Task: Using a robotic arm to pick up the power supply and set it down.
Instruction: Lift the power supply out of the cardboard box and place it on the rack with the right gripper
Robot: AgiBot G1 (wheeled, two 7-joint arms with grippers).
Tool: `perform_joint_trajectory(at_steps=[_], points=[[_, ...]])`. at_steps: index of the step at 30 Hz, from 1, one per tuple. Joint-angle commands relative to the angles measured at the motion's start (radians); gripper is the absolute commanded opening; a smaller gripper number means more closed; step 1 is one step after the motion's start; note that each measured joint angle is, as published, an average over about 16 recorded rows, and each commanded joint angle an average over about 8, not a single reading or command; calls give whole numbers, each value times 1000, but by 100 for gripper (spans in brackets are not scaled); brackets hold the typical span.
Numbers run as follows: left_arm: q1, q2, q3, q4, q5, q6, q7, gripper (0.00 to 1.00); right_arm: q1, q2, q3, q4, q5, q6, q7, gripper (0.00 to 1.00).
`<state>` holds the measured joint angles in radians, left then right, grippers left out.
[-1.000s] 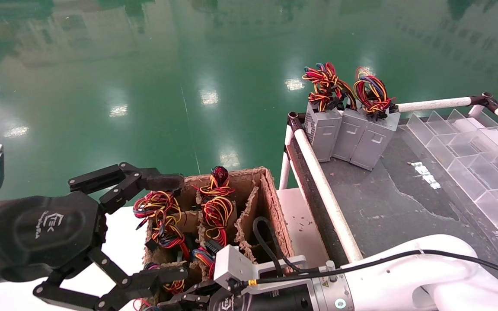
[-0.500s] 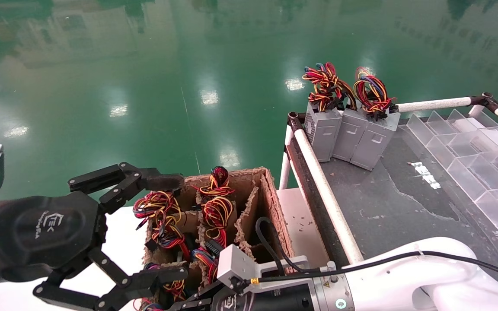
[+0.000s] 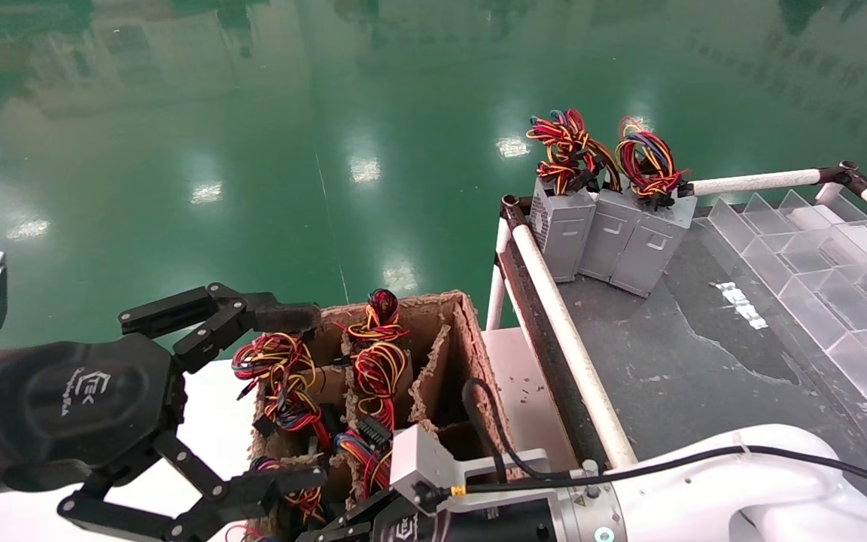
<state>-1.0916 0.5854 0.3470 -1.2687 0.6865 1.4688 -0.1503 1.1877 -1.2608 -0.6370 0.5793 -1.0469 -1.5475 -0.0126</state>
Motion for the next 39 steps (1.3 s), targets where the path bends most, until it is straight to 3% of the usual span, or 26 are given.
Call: perform_joint_trajectory(at_steps=[1,27,39], points=[[0,0,0,0,0,0,0,100,-5,4,5,-2,11,-5,-3,0],[0,0,0,0,0,0,0,100,-51,203,158,189,309,9,91,0],[0,0,1,0,0,0,0,100,-1,299,236,241,420,0,148,0]])
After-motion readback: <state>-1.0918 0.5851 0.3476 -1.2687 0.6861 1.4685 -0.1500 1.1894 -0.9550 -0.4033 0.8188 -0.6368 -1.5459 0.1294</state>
